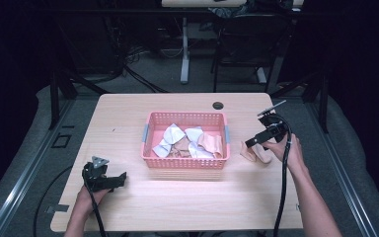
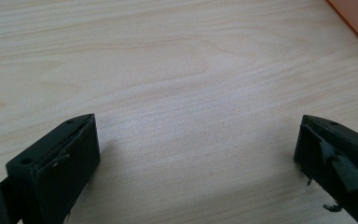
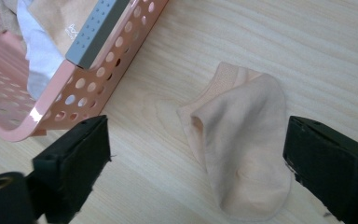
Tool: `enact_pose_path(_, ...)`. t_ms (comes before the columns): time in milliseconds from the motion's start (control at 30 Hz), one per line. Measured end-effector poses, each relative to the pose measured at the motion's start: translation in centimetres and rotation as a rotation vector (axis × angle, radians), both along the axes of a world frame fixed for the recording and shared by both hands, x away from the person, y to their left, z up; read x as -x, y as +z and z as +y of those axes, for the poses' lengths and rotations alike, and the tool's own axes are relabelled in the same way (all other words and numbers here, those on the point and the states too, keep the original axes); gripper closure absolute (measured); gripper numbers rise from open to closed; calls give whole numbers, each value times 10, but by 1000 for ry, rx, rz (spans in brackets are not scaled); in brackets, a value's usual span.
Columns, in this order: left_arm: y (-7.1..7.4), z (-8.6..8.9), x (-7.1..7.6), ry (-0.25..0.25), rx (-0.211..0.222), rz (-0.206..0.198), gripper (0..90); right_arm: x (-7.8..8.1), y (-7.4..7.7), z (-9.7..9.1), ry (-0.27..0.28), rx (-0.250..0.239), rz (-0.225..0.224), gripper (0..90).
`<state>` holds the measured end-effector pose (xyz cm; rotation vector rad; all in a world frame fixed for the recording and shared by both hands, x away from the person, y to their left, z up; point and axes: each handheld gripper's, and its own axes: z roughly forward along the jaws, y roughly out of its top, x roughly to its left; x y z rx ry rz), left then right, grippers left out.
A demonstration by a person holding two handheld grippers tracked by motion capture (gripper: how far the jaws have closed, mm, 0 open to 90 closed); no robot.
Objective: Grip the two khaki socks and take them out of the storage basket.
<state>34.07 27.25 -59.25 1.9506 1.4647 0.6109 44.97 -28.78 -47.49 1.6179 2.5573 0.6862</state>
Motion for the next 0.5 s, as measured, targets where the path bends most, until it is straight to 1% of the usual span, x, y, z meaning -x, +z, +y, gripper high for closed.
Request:
enact_pose_path(67, 0, 0, 0, 1, 0, 1, 1, 0, 1, 0, 4, 14, 2, 27)
enact_pose_path(133, 0, 0, 0, 0, 0, 0, 2, 0, 3, 0, 13, 17, 8, 22)
enact_pose_path(167, 0, 0, 0, 0, 0, 0, 1, 0, 3, 1, 7, 2, 7, 21)
enact_pose_path(200, 0, 0, 0, 0, 0, 0, 1, 0, 4, 1, 11, 11, 4, 21)
enact_pose_path(233, 0, 0, 0, 0, 0, 1, 1, 1, 5, 2, 11, 3, 1, 20)
enact_pose_path(267, 0, 0, 0, 0, 0, 0, 1, 1, 7, 3, 11, 9, -2, 20)
enact_pose_path(300, 0, 0, 0, 0, 0, 0, 1, 2, 6, 5, -1, -17, -12, 20)
enact_pose_path(333, 0, 0, 0, 0, 1, 1, 1, 2, 9, 5, 24, 12, -7, 21)
enact_pose_path(367, 0, 0, 0, 0, 0, 1, 1, 2, 11, 6, 19, 9, -14, 20)
enact_pose_path(400, 0, 0, 0, 0, 1, 1, 1, 3, 12, 7, 26, 0, -13, 19)
enact_pose_path(433, 0, 0, 0, 0, 1, 1, 1, 3, 13, 8, 34, 11, -17, 17)
enact_pose_path(467, 0, 0, 0, 0, 1, 1, 1, 4, 15, 10, 30, -3, -24, 15)
enact_pose_path(500, 0, 0, 0, 0, 1, 1, 1, 4, 17, 12, 41, 0, -27, 11)
